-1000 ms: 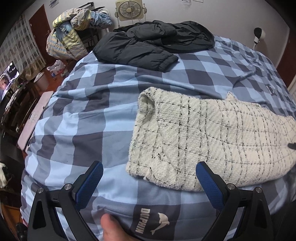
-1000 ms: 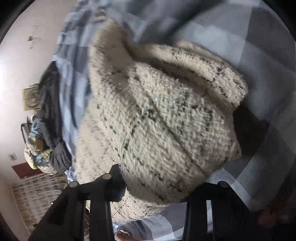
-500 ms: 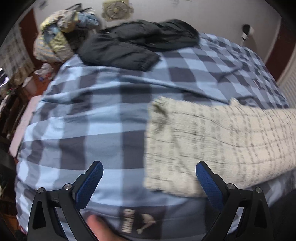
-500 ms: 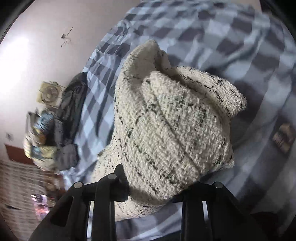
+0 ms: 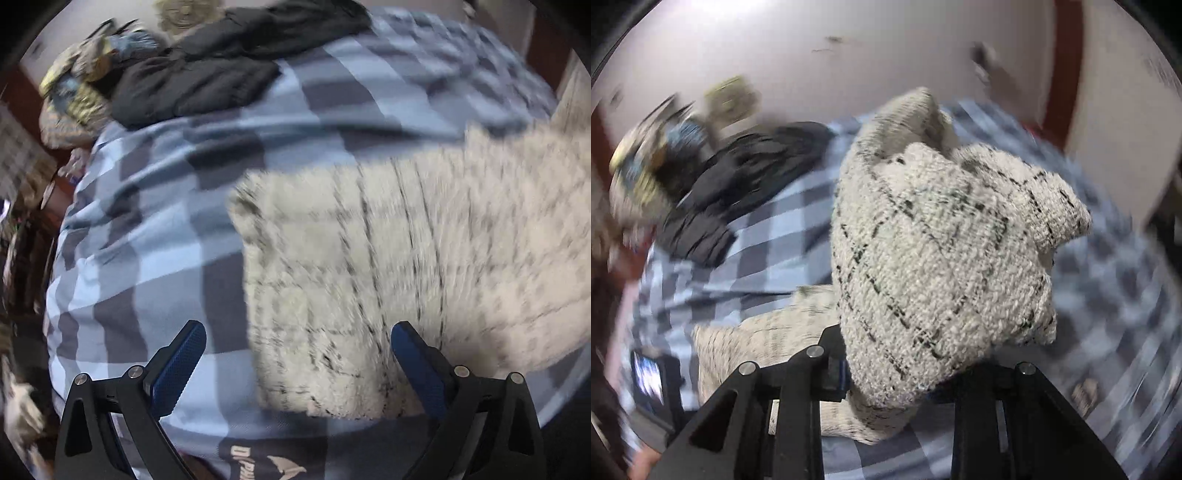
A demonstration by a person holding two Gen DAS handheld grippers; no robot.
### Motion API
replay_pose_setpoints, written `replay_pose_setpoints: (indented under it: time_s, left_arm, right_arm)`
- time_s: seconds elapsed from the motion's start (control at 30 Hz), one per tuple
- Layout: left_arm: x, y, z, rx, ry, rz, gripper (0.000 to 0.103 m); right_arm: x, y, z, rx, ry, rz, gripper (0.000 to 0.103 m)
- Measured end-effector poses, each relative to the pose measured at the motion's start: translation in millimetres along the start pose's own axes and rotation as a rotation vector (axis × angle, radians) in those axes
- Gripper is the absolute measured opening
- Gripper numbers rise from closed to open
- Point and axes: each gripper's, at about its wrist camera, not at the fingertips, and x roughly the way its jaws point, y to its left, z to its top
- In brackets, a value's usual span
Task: Fold small clothes
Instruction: 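Grasp the shirt end with the right gripper and fold it over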
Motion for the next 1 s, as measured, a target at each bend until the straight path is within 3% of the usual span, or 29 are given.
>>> replay_pose_setpoints:
  time_s: [0.13,0.27,0.37,0.47,0.53,0.6,0.67,0.7,0.77,0.83,0.9,0.97,1.0]
  left_arm:
    - [-35.9,40.0,8.4,-0.133,-0.110,0.057,0.101]
    - [-65.5,94.7,7.2,-0.270,-0.207,0.171,0.101]
    - [-71.0,134.8,0.8,-0.356,-0.219,0.215,0.101]
    - [-67.2,164.7,-8.4,-0.467,-0.192,0.175,0.101]
    - [-64.3,173.0,-11.4,-0.513,-0.178,0.119,0.101]
    - [-62.9,172.1,-13.4,-0.524,-0.174,0.096,0.101]
    - [-65.3,169.5,-12.7,-0.512,-0.184,0.106,0.101]
    - [-68.4,168.5,-12.3,-0.510,-0.198,0.111,0.101]
    - [-74.9,168.9,-12.8,-0.524,-0.231,0.123,0.101]
    - [-83.5,168.9,-14.5,-0.537,-0.271,0.142,0.101]
    - [-84.9,168.2,-13.6,-0.530,-0.278,0.135,0.101]
    - [-82.3,165.7,-11.7,-0.516,-0.267,0.123,0.101]
    - [-81.5,163.7,-10.8,-0.509,-0.267,0.123,0.101]
  right_arm:
    - [-11.1,67.2,-6.0,-0.200,-0.059,0.022,0.025]
    - [-1.1,131.8,-21.4,-0.320,-0.055,0.113,0.026]
    - [32.6,173.6,-38.3,-0.382,0.029,0.172,0.027]
    - [80.6,208.2,-69.3,-0.478,0.133,0.164,0.030]
    - [100.9,226.4,-94.4,-0.594,0.119,0.137,0.038]
    - [102.2,237.7,-117.3,-0.748,0.039,0.130,0.070]
    - [92.9,232.5,-122.0,-0.788,0.050,0.218,0.089]
    - [86.6,228.1,-117.2,-0.769,0.072,0.267,0.088]
    - [66.4,203.5,-97.6,-0.649,0.147,0.447,0.088]
    - [43.0,160.3,-72.4,-0.430,0.240,0.691,0.088]
    - [25.5,110.7,-58.7,-0.250,0.249,0.852,0.102]
    - [20.2,79.8,-57.7,-0.228,0.193,0.754,0.102]
    - [22.1,63.8,-61.0,-0.269,0.143,0.571,0.102]
